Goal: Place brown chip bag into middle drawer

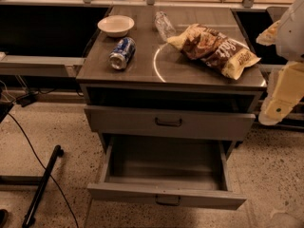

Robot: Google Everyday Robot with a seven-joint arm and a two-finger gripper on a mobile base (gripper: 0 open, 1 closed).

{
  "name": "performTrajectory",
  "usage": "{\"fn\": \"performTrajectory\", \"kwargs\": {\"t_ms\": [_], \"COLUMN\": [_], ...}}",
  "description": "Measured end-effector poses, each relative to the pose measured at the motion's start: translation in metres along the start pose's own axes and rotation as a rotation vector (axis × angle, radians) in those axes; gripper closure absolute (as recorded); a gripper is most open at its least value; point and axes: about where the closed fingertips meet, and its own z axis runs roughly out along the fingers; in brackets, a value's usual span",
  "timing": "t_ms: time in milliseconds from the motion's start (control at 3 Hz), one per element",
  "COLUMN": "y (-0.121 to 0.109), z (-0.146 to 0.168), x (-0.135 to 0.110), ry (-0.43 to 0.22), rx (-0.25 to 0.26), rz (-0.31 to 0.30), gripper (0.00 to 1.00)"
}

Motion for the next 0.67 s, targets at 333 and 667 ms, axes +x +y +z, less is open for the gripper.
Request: {"fn": "performTrajectory", "kwargs": {"t_ms": [333,667], "y": [0.0,-0.027], "z": [0.0,0.014], "x": [0.0,-0.009], "ry": [0.0,-0.013], "rx": [0.0,0.034], "rz": [0.0,0.004], "gripper": [0.0,0.0]}}
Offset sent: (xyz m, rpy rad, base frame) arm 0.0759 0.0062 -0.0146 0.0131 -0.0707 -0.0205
